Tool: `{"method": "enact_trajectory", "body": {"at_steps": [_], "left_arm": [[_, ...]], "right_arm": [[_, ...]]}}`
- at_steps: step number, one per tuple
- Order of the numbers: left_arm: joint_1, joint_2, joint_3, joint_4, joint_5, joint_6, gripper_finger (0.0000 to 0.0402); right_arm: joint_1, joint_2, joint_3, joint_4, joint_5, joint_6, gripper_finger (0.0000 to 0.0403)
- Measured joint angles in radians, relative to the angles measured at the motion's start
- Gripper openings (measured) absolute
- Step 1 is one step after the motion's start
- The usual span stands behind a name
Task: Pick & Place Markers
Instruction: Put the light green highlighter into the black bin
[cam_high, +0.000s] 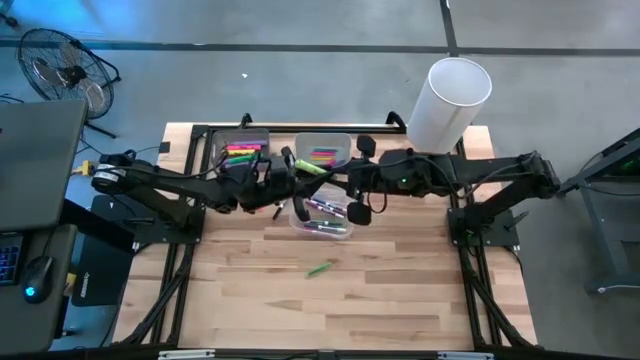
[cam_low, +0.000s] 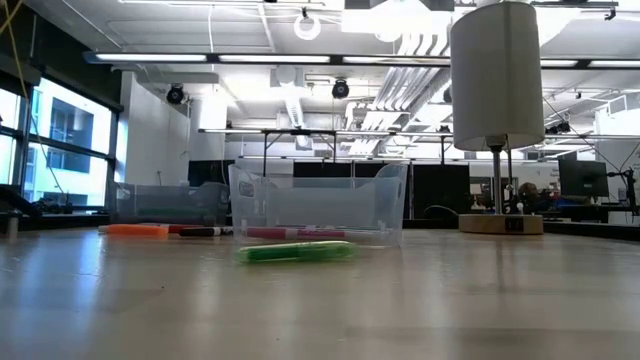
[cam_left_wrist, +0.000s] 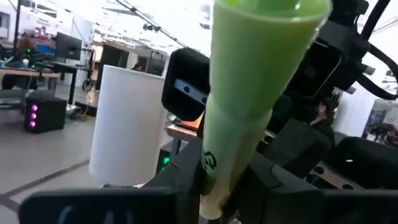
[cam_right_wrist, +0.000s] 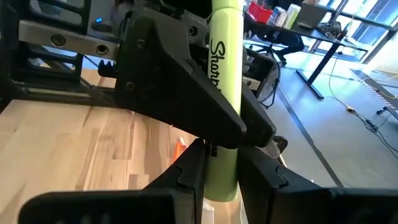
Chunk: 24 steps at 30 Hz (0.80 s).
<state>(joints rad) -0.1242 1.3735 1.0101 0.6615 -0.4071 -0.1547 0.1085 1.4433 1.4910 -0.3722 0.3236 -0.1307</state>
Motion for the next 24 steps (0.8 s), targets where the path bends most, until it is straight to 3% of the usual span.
{"method": "enact_trajectory", "body": {"at_steps": [5, 9, 15, 19, 24], "left_arm": [[0.000, 0.000, 0.000, -0.010, -0.017, -0.033, 0.0058], [0.000, -0.002, 0.000, -0.035, -0.102, -0.042, 0.0058], [0.052, -0.091, 0.000, -0.244, -0.227, -0.050, 0.0058], [0.188, -0.179, 0.049, -0.575, -0.209, -0.088, 0.0058], [0.483, -0.203, 0.193, -1.115, -0.028, -0.050, 0.0058]], "right_arm": [[-0.024, 0.000, 0.000, -0.013, -0.012, -0.002, 0.0081], [-0.037, 0.001, 0.000, -0.032, -0.001, -0.016, 0.0112], [-0.072, 0.001, 0.000, -0.107, 0.010, 0.014, 0.0157], [-0.105, 0.001, 0.000, -0.186, 0.011, 0.066, 0.0174], [-0.143, 0.001, 0.000, -0.207, 0.018, 0.103, 0.0175]]}}
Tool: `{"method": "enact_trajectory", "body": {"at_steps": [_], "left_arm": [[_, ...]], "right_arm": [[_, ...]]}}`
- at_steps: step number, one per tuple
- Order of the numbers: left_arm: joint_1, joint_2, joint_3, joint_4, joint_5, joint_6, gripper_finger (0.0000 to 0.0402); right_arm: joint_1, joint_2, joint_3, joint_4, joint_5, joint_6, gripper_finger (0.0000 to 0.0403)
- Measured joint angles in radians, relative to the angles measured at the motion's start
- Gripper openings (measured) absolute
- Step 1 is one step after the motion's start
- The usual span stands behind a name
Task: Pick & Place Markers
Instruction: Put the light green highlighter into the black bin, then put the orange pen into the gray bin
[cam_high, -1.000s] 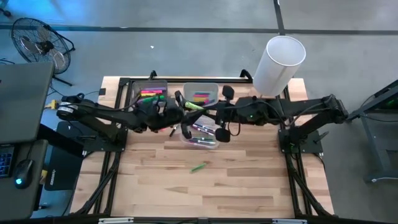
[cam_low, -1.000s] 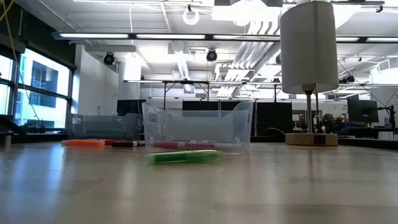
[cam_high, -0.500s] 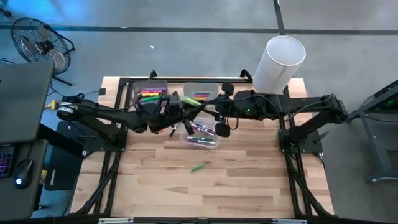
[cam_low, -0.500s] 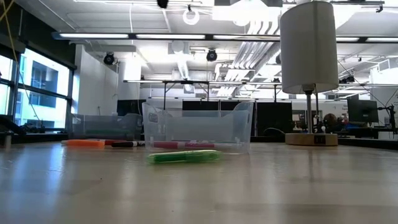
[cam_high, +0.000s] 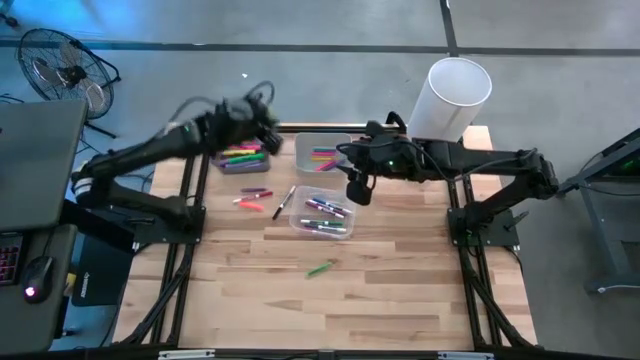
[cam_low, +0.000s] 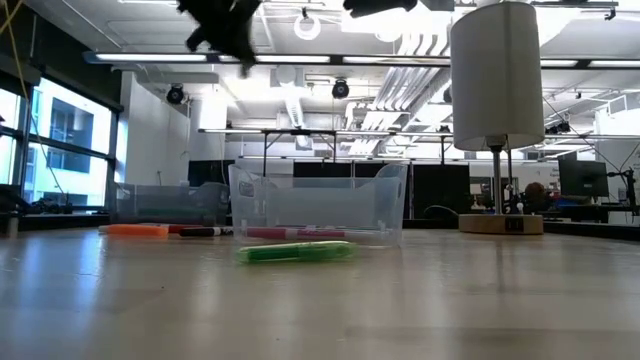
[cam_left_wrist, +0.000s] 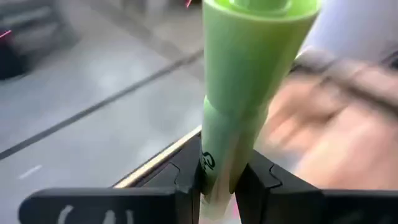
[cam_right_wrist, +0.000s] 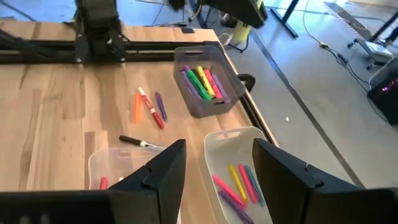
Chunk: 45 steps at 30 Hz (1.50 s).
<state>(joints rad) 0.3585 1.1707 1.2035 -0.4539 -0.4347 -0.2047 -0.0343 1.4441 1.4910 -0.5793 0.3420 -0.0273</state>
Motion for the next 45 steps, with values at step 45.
{"method": "enact_trajectory", "body": {"at_steps": [45], "left_arm": [[0.410, 0.237, 0.046, -0.617, 0.295, 0.300, 0.0142]], "right_arm": [[-0.046, 0.069, -0.082, -0.380, 0.162, 0.410, 0.0162]]}}
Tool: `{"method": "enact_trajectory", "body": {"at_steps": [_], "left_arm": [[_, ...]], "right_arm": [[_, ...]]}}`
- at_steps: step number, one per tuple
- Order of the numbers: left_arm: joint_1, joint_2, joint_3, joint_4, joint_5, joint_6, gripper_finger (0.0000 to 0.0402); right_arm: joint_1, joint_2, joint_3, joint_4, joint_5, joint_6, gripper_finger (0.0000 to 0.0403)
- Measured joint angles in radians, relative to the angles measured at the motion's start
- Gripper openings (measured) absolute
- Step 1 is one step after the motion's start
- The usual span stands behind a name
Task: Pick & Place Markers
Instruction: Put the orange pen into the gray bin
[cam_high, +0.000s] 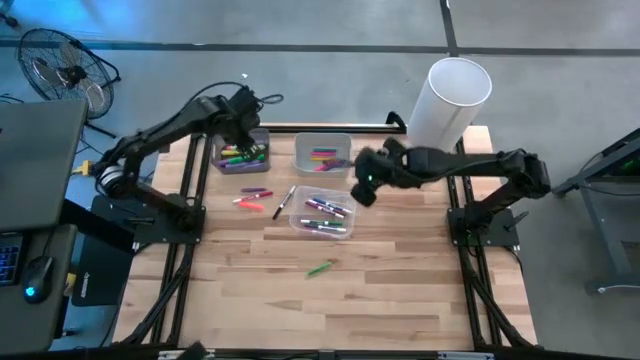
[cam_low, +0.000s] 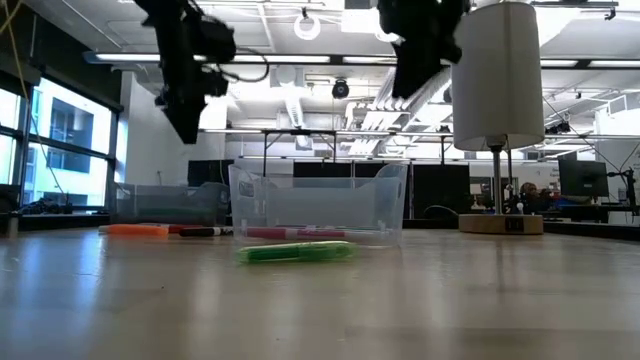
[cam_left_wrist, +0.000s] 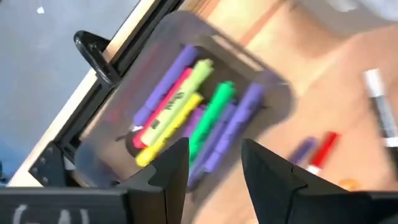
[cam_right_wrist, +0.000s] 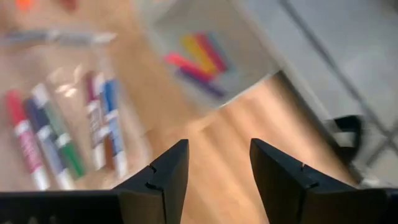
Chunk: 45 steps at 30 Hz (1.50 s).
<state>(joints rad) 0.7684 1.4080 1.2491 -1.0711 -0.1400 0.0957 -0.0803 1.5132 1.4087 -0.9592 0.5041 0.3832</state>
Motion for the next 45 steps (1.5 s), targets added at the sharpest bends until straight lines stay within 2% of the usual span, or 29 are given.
{"method": "enact_trajectory", "body": {"at_steps": [4, 10, 14, 19, 24, 28, 35, 45], "left_arm": [[-0.140, -0.078, 0.000, -0.044, -0.035, -0.148, 0.0142], [-0.410, -0.106, 0.000, -0.154, -0.131, -0.315, 0.0142], [-0.564, -0.107, -0.037, -0.163, -0.166, -0.332, 0.0143], [-0.680, -0.106, -0.189, -0.113, -0.164, -0.304, 0.0143], [-0.697, -0.105, -0.365, 0.031, -0.048, -0.261, 0.0143], [-0.697, -0.100, -0.455, 0.160, -0.039, -0.248, 0.0143], [-0.697, -0.099, -0.511, 0.261, -0.054, -0.123, 0.0143], [-0.684, -0.098, -0.580, 0.406, -0.057, 0.023, 0.0143]], "right_arm": [[0.034, -0.071, -0.231, 0.217, -0.101, -0.003, 0.0146], [0.125, -0.281, -0.523, 0.486, -0.143, 0.079, 0.0122], [0.170, -0.441, -0.653, 0.570, -0.143, 0.092, 0.0113], [0.209, -0.603, -0.788, 0.689, -0.140, 0.118, 0.0113], [0.242, -0.697, -0.876, 0.783, -0.167, 0.207, 0.0113], [0.274, -0.717, -0.889, 0.791, -0.190, 0.242, 0.0113], [0.313, -0.714, -0.889, 0.818, -0.127, 0.248, 0.0113], [0.312, -0.714, -0.889, 0.866, -0.116, 0.272, 0.0113]]}}
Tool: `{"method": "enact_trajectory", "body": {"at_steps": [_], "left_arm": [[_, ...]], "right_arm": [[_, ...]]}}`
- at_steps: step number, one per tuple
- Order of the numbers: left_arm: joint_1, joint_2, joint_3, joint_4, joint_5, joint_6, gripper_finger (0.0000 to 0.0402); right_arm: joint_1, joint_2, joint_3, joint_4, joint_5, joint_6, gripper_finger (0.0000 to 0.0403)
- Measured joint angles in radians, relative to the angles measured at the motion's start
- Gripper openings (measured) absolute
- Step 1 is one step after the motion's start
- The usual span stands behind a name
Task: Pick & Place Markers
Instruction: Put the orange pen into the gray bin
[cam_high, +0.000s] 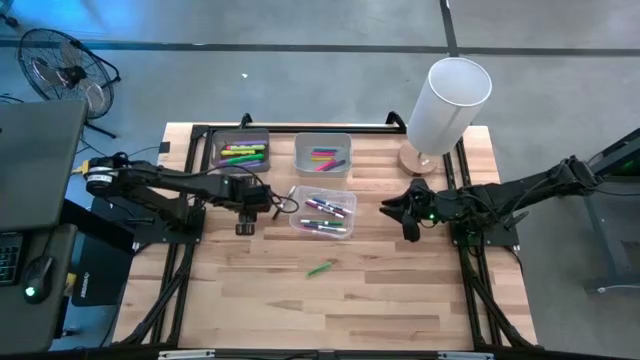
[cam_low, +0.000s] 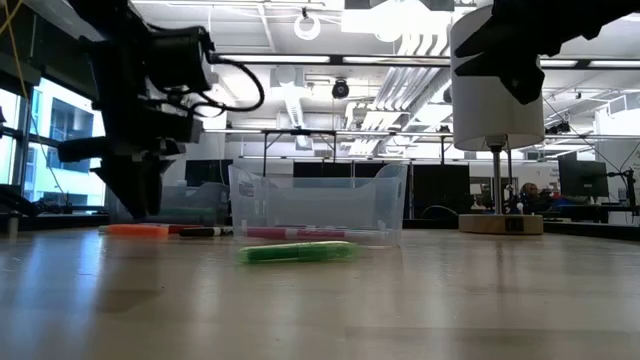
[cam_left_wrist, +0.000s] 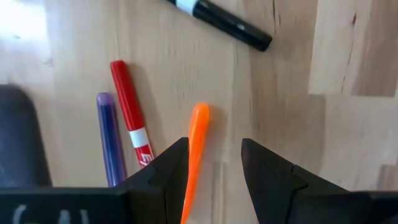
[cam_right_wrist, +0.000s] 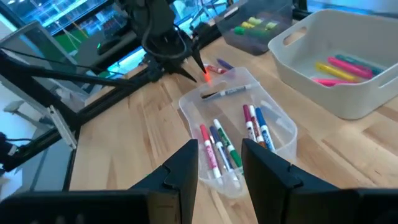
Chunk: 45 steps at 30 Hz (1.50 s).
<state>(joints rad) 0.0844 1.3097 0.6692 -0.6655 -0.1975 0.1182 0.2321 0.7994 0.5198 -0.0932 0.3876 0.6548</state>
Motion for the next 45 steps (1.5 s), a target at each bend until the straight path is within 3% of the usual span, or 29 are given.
{"method": "enact_trajectory", "body": {"at_steps": [11, 19, 28, 32, 39, 45], "left_arm": [[0.174, 0.083, -0.021, 0.067, 0.120, 0.135, 0.0143], [0.197, 0.167, -0.014, 0.057, 0.162, 0.193, 0.0138], [0.197, 0.180, -0.014, 0.051, 0.188, 0.192, 0.0024], [0.197, 0.187, 0.002, 0.025, 0.192, 0.144, 0.0025], [0.197, 0.197, 0.132, -0.120, 0.232, 0.108, 0.0023], [0.201, 0.193, 0.386, -0.221, 0.273, 0.119, 0.0023]], "right_arm": [[-0.003, 0.001, 0.000, 0.024, 0.093, 0.001, 0.0113], [-0.003, 0.001, 0.000, 0.056, 0.181, -0.005, 0.0113], [-0.003, 0.001, 0.000, 0.054, 0.254, -0.055, 0.0113], [-0.003, 0.001, 0.000, 0.056, 0.312, -0.079, 0.0113], [-0.003, 0.001, 0.000, 0.058, 0.318, -0.124, 0.0113], [-0.003, 0.001, 0.000, 0.058, 0.318, -0.111, 0.0113]]}}
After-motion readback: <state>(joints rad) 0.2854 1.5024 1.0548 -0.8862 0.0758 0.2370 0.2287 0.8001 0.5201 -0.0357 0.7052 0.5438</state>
